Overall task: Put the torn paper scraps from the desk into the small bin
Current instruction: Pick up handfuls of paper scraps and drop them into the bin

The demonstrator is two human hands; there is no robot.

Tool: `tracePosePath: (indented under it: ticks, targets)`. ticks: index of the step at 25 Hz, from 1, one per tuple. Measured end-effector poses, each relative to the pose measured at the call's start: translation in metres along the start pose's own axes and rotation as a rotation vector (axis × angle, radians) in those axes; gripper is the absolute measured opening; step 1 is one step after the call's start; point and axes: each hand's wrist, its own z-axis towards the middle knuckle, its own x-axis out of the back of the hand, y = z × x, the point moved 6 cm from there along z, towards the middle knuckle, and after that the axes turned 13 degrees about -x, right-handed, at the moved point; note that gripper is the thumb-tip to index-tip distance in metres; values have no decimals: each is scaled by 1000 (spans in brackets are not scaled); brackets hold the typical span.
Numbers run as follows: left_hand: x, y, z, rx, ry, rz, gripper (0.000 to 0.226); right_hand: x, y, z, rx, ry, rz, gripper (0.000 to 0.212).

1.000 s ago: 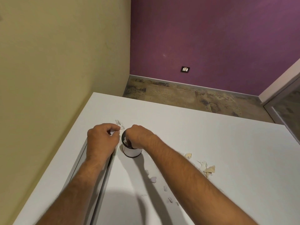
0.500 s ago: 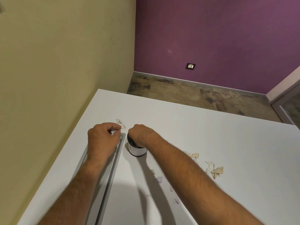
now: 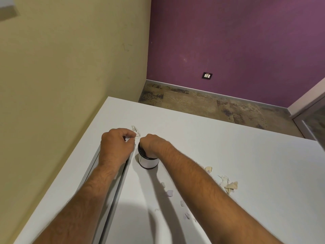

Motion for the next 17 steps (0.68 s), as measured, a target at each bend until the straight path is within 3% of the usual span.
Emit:
tracePosePath:
  ticks: [4, 9, 14, 17]
  targets:
    - [-7, 2, 2, -27, -29, 13, 11, 12, 10, -19, 44, -3, 160, 21]
    - [-27, 9, 8, -39, -100, 50, 12, 20, 57, -58, 61, 213, 606, 33]
    - [-70, 10, 6, -93, -381, 201, 19, -31, 129, -100, -216, 442, 1420, 40]
    - [-93, 6, 0, -141, -556, 325, 25, -93, 153, -118, -423, 431, 1573, 39]
